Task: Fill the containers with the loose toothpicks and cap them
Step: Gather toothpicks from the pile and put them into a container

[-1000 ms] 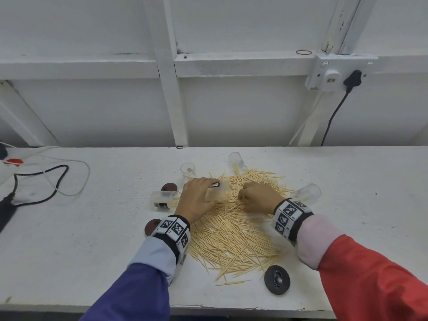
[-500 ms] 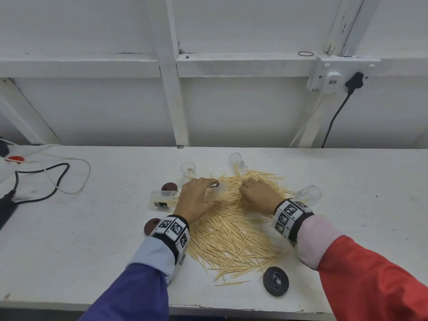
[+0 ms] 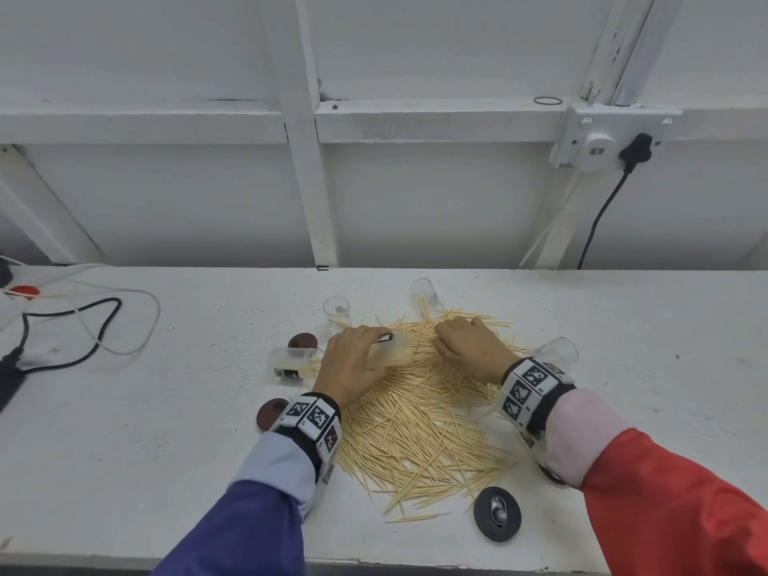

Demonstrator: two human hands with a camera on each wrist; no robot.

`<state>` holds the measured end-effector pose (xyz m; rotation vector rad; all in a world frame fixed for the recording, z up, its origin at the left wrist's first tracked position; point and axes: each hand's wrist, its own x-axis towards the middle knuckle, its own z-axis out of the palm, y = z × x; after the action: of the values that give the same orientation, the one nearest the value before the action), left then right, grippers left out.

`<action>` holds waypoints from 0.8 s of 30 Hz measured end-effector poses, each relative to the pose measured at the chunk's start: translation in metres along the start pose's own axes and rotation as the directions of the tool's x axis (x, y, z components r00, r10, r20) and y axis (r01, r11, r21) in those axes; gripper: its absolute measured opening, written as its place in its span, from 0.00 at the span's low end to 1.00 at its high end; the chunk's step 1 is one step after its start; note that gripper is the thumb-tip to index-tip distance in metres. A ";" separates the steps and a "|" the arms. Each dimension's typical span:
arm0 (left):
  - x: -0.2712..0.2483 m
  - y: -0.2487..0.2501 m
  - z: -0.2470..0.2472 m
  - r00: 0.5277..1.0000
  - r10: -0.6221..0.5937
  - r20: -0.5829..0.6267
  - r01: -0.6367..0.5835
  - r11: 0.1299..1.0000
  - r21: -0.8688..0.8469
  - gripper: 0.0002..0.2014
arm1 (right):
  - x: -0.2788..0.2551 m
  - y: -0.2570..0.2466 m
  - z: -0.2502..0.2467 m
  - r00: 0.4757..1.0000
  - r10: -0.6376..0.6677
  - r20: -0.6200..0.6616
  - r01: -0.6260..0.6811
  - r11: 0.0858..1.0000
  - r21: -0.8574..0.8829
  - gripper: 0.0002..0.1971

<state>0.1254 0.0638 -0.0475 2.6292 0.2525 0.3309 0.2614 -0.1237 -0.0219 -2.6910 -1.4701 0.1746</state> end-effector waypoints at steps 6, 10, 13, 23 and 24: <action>0.003 0.000 -0.002 1.000 -0.016 -0.006 0.016 1.000 -0.007 0.28 | 0.003 0.001 -0.006 0.999 0.035 -0.004 -0.034 0.996 0.088 0.12; 0.004 0.000 -0.001 1.000 -0.008 -0.017 0.007 1.000 -0.016 0.28 | 0.001 -0.004 -0.011 0.998 0.067 -0.005 -0.062 0.944 0.324 0.14; 0.006 0.000 -0.001 1.000 -0.010 -0.021 0.009 0.999 -0.038 0.28 | 0.001 -0.009 -0.015 0.999 0.048 -0.002 -0.043 0.913 0.405 0.13; 0.009 0.007 -0.002 0.998 -0.024 -0.063 0.016 0.993 -0.116 0.30 | 0.002 -0.012 -0.012 0.997 -0.009 0.075 -0.024 0.901 0.434 0.14; 0.009 0.007 -0.002 0.998 -0.026 -0.064 0.018 0.993 -0.118 0.30 | 0.002 -0.013 -0.012 0.996 -0.021 0.084 -0.018 0.897 0.443 0.14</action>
<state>0.1342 0.0607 -0.0410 2.5009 0.2746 0.4125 0.2531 -0.1155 -0.0090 -2.3350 -1.2624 0.5602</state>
